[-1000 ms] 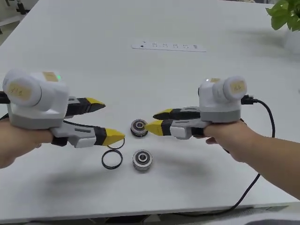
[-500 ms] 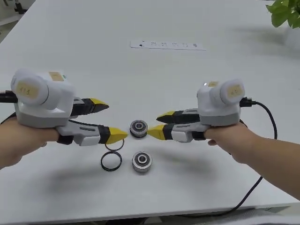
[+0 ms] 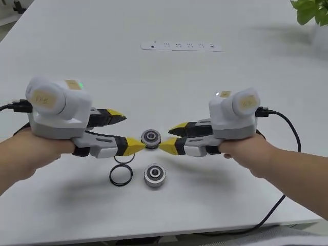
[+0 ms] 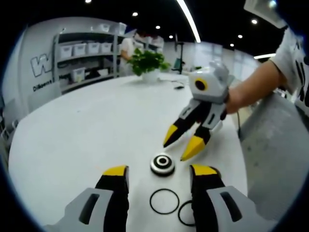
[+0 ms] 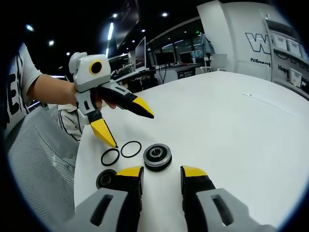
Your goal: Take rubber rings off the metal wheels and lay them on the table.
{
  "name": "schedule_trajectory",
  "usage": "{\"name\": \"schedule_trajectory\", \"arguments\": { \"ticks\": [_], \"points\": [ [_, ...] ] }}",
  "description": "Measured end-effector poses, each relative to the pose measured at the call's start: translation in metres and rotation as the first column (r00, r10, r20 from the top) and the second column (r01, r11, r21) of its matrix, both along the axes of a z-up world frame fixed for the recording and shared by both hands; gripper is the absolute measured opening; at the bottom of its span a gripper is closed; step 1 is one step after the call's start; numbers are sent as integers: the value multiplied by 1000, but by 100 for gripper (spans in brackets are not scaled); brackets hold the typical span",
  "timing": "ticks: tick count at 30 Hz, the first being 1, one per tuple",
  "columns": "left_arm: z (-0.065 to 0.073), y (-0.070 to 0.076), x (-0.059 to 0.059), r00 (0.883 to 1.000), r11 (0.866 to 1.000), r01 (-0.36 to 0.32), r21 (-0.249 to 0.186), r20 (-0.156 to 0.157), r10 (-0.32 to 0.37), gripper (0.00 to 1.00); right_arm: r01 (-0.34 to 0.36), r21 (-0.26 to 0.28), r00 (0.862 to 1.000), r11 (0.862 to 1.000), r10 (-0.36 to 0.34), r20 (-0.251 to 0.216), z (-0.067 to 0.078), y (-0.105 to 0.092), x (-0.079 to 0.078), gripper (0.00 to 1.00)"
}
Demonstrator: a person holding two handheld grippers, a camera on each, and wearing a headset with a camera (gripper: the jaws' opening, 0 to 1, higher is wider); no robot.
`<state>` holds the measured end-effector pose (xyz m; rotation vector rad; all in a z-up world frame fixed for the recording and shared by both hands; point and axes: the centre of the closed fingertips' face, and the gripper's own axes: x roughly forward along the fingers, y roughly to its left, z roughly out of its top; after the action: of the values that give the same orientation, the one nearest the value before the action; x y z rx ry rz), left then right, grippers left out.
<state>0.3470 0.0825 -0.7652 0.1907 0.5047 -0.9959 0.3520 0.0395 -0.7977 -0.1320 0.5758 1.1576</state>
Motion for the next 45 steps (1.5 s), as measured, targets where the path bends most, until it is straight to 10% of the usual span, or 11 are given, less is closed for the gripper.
{"name": "schedule_trajectory", "arguments": {
  "ticks": [45],
  "points": [
    [-23,-27,7,999,999,23,29,-28,-23,25,-1,-1,1000,1000,1,9,-10,8,0,14]
  ]
}}
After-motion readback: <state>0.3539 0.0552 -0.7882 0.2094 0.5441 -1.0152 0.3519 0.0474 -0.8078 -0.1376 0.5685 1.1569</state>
